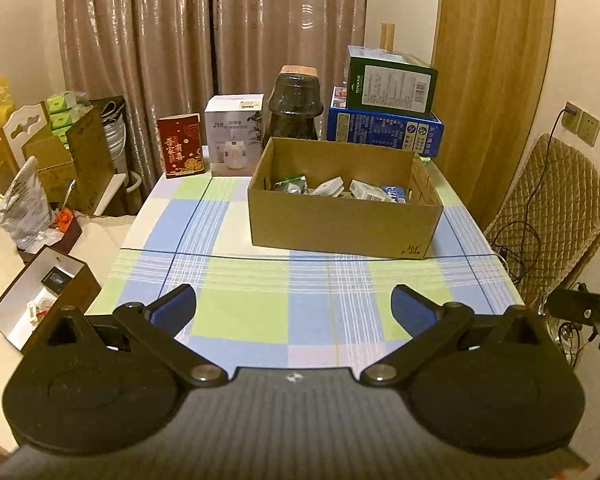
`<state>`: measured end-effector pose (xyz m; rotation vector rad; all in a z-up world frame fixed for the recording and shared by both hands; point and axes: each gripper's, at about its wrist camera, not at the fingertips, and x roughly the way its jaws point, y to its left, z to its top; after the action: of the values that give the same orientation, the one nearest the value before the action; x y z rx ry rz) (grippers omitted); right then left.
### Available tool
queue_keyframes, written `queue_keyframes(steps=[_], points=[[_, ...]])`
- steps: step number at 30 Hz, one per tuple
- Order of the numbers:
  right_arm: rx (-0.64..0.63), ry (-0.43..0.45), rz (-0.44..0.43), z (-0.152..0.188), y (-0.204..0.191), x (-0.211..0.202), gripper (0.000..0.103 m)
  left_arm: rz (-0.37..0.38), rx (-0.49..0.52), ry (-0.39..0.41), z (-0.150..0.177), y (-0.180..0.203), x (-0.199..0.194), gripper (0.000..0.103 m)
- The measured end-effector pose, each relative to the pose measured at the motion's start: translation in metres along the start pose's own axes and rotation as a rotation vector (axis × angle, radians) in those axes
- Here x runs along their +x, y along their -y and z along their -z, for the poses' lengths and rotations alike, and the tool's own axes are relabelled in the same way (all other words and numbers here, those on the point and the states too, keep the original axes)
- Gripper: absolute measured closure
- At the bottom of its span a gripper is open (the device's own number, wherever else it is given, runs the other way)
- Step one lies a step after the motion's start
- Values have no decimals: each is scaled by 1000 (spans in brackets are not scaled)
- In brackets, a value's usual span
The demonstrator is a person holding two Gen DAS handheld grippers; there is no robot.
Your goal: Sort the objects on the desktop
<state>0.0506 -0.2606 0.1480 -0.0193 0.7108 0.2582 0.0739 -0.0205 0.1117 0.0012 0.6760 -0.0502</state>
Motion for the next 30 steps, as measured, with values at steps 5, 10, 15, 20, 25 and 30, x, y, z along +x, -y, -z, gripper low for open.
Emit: queue_keyframes(steps=[5, 10, 15, 20, 25, 30], points=[[-17, 10, -3, 4, -5, -5, 2, -8, 4, -9, 10, 2, -6, 1], [-16, 8, -8, 8, -4, -6, 2, -12, 13, -22, 16, 5, -6, 1], [-2, -14, -2, 15, 0, -2, 2, -10, 26, -33, 19, 9, -3, 1], [3, -33, 2, 20, 4, 1, 2, -4, 31, -38, 20, 13, 0, 1], [7, -33, 9, 21, 7, 2, 2, -1, 34, -45, 21, 16, 3, 1], [10, -35, 9, 21, 9, 3, 2, -2, 38, -53, 23, 17, 6, 1]])
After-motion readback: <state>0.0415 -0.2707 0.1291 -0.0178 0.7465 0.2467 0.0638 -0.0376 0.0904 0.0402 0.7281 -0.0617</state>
